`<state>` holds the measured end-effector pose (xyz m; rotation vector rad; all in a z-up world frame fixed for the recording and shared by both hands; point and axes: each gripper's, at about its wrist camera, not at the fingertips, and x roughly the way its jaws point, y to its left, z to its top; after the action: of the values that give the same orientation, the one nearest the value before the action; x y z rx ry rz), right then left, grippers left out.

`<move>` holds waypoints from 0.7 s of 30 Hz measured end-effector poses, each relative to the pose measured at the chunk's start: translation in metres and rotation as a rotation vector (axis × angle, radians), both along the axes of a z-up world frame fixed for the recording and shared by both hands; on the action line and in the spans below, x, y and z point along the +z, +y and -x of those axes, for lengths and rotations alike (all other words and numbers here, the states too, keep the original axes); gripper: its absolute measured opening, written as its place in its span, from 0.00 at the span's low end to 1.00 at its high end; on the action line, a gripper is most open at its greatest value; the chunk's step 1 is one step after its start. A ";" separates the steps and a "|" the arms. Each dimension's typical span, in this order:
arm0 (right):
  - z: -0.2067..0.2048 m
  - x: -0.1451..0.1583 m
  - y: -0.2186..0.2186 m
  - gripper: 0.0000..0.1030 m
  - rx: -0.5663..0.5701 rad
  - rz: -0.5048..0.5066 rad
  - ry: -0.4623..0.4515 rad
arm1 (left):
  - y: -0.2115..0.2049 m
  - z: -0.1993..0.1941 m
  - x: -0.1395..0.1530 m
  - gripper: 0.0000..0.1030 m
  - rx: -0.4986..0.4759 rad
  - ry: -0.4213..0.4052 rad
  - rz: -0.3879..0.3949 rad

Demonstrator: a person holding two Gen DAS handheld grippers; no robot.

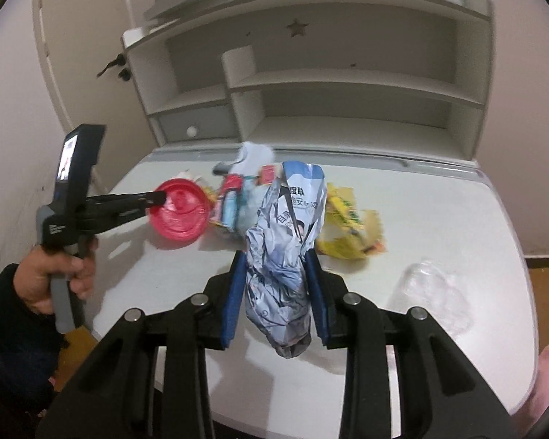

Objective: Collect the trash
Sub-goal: 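Grasp the red plastic lid with the left tool while the right tool grasps the silver wrapper, then carry the red lid and silver wrapper over the black bin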

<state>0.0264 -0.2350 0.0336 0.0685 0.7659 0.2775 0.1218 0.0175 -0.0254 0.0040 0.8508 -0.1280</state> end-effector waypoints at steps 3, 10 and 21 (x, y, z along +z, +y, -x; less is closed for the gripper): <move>0.014 0.007 -0.026 0.32 -0.050 -0.012 -0.023 | -0.001 0.006 0.015 0.08 0.008 -0.021 -0.002; 0.069 0.010 -0.122 0.31 -0.269 -0.008 -0.056 | -0.042 0.036 0.069 0.07 -0.073 -0.140 0.010; 0.212 -0.068 -0.316 0.32 -0.833 0.004 0.104 | -0.340 0.142 0.055 0.07 -0.761 -0.107 0.146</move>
<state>-0.1860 -0.5508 -0.0346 0.3889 0.7795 -0.5228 -0.0203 -0.3229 0.0296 0.1967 0.6953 -0.8958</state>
